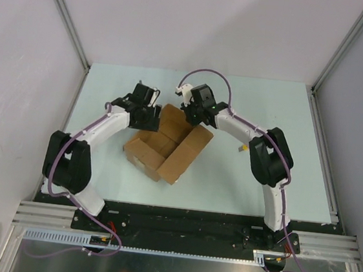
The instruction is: Unpack the express box
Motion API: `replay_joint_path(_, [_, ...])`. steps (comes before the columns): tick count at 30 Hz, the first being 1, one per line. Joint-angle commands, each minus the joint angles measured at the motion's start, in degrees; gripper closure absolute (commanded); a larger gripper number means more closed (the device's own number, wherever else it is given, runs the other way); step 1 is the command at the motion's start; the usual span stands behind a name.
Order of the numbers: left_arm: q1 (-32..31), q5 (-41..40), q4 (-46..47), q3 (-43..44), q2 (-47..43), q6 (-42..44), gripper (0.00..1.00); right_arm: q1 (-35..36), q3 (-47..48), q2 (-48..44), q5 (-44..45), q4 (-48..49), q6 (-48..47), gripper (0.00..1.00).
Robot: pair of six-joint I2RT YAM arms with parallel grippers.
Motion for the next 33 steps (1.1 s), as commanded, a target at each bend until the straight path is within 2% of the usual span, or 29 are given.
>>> replay_joint_path(1, [-0.67,-3.31,2.83,4.35,-5.51,-5.17,0.26,2.53,-2.46,-7.25,12.53,1.54,13.41,1.0])
replay_joint_path(3, [-0.67,-5.69,2.74,4.44,-6.83,-6.32,0.18,3.5,-4.21,-8.74,15.27,0.66,20.42,1.0])
replay_joint_path(4, [-0.67,-6.92,2.57,4.27,-8.14,-7.37,0.16,3.93,-4.66,-10.32,20.94,-0.04,22.98,1.0])
replay_joint_path(6, [-0.67,-10.61,2.48,3.39,-9.38,-8.43,0.13,4.9,-6.32,-11.82,25.2,-1.79,27.56,1.0])
replay_joint_path(10, [-0.67,-15.45,2.3,0.93,-11.75,-12.11,0.11,5.87,-8.69,-14.02,35.57,-5.57,40.81,1.0])
replay_joint_path(16, [-0.67,-17.83,2.04,-1.18,-12.9,-15.02,0.11,8.85,-10.72,-14.82,44.54,-8.39,48.58,1.0])
replay_joint_path(23, [-0.85,-17.13,2.04,0.48,-4.65,-12.75,0.07,11.67,-10.81,-12.18,45.52,-9.97,54.03,1.0])
replay_joint_path(28, [-1.72,-18.35,2.04,3.56,1.76,-9.32,0.04,11.24,-10.9,-10.86,45.0,-10.85,56.23,1.0])
replay_joint_path(33, [-2.86,-25.56,2.13,5.67,6.52,-6.33,0.02,10.62,-10.81,-9.98,43.42,-11.12,57.46,1.0])
